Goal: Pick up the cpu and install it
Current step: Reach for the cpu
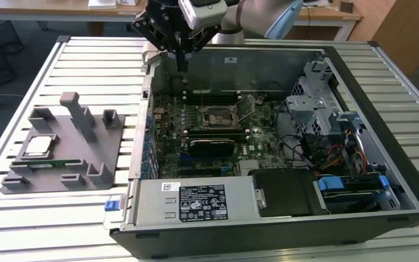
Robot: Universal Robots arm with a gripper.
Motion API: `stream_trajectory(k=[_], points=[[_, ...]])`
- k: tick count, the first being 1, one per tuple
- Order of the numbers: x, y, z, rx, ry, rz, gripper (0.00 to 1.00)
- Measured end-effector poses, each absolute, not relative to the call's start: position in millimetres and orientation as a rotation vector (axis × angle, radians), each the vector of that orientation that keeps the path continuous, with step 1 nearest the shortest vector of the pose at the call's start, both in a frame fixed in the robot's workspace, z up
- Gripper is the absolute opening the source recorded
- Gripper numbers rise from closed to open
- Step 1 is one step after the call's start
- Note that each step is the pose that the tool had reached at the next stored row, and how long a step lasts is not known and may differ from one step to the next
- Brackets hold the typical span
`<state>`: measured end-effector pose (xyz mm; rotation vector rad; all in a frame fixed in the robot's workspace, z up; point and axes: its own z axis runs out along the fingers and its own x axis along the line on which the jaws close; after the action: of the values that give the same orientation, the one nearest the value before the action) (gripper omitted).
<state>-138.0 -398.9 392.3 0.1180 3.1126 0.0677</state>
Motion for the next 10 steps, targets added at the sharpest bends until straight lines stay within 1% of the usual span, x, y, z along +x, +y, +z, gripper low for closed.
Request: stream_trajectory(k=[10], points=[[-141.9,-398.9,391.8,0.118,3.113,0.068,0.11]])
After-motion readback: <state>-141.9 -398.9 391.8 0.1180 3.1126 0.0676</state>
